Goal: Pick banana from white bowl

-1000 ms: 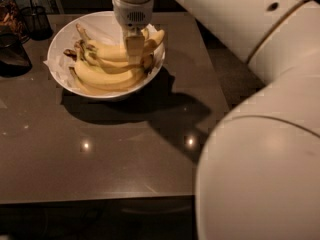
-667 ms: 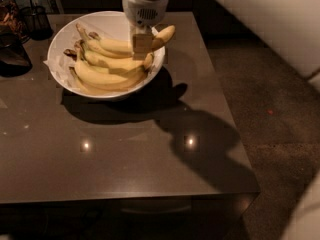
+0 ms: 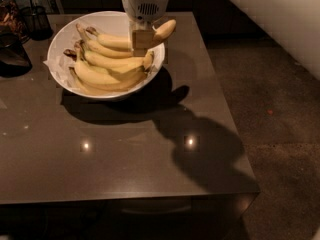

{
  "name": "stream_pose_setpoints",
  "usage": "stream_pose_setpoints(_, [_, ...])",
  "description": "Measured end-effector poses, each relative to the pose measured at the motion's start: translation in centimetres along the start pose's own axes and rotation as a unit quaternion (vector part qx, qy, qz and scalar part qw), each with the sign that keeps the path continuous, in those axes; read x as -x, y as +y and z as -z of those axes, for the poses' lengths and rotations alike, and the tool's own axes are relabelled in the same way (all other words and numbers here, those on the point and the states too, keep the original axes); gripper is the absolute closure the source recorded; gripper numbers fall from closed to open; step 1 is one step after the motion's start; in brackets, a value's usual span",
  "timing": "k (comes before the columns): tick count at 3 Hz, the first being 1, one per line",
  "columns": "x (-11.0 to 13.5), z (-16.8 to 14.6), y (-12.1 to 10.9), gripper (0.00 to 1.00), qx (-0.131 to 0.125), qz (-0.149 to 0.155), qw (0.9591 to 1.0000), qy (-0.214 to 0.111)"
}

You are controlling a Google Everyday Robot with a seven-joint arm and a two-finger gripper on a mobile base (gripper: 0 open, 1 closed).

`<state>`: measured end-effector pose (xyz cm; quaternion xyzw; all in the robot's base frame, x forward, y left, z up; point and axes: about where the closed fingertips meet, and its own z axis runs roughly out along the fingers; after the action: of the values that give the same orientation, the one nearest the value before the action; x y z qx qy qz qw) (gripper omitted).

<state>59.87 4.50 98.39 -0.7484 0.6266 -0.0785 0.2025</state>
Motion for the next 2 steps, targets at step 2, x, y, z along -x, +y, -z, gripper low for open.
stream_pose_setpoints(2, [1.4,5.5,5.1,1.00,-0.018,-0.020,0.9985,-0.047])
